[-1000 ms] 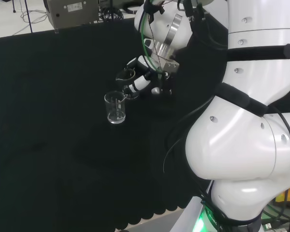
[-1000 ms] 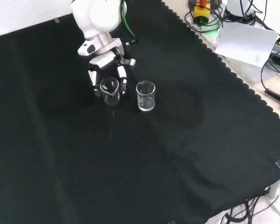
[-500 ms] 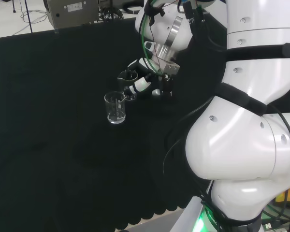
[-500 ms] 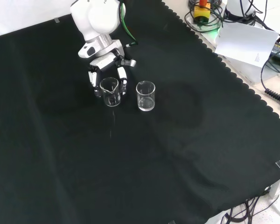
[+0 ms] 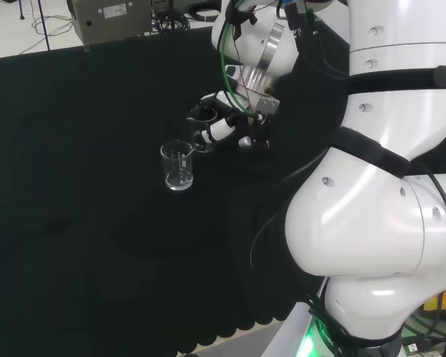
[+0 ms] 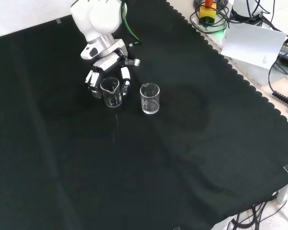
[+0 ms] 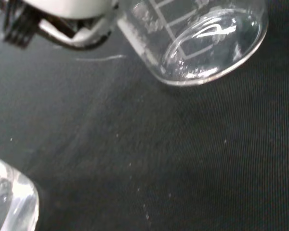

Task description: Place the beaker back on the table.

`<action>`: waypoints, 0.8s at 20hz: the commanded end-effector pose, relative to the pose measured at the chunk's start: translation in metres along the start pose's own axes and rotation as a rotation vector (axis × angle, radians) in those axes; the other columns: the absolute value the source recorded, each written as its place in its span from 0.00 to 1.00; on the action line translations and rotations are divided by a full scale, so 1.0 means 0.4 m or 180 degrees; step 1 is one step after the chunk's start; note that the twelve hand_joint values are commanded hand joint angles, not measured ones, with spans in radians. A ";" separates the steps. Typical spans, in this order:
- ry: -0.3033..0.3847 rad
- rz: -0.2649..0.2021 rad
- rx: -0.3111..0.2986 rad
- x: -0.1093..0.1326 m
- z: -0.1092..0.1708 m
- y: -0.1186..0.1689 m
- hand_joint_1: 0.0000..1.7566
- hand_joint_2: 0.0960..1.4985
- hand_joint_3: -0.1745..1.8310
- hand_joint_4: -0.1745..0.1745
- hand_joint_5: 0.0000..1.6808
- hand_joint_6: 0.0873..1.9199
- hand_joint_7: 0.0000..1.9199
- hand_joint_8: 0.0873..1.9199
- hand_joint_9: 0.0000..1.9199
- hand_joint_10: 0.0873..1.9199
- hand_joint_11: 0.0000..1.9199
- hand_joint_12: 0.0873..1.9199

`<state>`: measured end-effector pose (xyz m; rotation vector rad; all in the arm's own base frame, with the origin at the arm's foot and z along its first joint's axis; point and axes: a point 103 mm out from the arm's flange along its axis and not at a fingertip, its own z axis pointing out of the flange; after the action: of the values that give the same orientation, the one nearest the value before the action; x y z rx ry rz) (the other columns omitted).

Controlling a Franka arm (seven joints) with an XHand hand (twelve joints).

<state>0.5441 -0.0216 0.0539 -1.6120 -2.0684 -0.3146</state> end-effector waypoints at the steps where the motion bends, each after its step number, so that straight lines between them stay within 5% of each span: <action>1: -0.0117 0.0050 0.0461 0.021 -0.006 -0.004 0.42 0.33 0.38 0.32 0.20 0.23 0.09 0.40 0.19 0.39 0.04 0.75; 5: -0.0156 0.0057 0.0509 0.031 -0.025 -0.011 0.40 0.34 0.35 0.33 0.19 0.13 0.04 0.39 0.14 0.40 0.00 0.76; 16: -0.0406 0.0069 0.0019 0.126 -0.244 -0.145 0.37 0.35 0.29 0.34 0.20 0.05 0.02 0.37 0.08 0.41 0.00 0.73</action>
<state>0.5373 -0.0253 0.1062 -1.5971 -2.0987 -0.1588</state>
